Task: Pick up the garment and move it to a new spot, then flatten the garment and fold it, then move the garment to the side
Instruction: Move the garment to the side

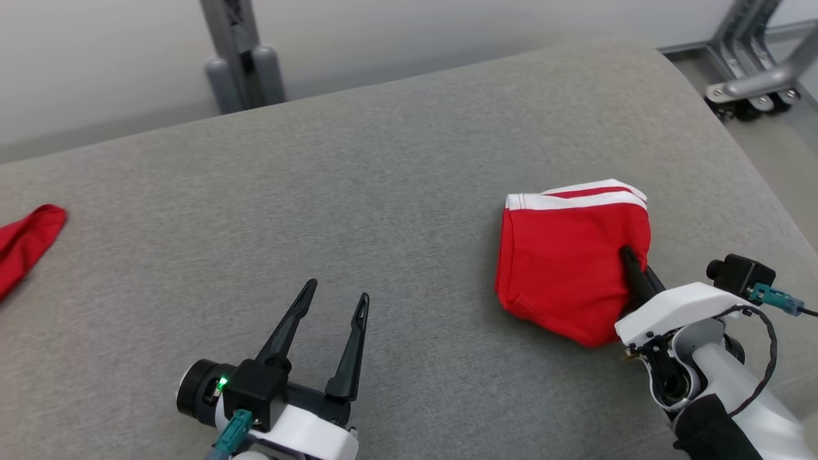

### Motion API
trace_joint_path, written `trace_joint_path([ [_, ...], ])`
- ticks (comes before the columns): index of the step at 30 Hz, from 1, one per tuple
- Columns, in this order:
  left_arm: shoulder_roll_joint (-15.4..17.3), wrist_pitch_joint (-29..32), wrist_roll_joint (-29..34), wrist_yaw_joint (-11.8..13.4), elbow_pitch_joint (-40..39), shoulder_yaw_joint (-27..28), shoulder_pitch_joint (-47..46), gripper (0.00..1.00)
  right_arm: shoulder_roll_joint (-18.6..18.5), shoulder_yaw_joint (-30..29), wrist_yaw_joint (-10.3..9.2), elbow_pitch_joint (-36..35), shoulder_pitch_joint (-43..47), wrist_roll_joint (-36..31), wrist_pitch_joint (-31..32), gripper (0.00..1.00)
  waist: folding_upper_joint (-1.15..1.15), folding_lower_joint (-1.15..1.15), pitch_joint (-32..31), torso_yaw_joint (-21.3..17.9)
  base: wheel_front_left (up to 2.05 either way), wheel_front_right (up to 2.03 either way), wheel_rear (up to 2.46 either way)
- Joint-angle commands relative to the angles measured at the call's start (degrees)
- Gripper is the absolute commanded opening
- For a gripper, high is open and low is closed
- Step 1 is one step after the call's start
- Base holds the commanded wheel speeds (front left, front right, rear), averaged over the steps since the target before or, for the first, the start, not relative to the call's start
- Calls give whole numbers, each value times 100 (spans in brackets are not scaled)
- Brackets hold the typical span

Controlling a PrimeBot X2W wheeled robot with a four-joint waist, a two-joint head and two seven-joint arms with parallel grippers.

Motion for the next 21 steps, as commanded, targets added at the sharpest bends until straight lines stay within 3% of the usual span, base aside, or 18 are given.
trace_joint_path([
  [1, 60, -21, 58, -35, -11, 5, -121, 100, -24, 20, 0, 7, -118, 21, -48, 0, 0, 0, 148, -262, 0, 0, 0],
  [9, 169, 15, 342, -162, -325, -211, -600, 100, -244, 184, 0, 114, -626, -502, -125, 0, 0, 0, 758, -304, 0, 0, 0],
  [21, 185, 528, 723, -455, -1831, -703, -1757, 100, -1472, -756, -1, -408, -1760, -3150, -118, 0, 0, 0, 2106, 309, 0, 0, 0],
])
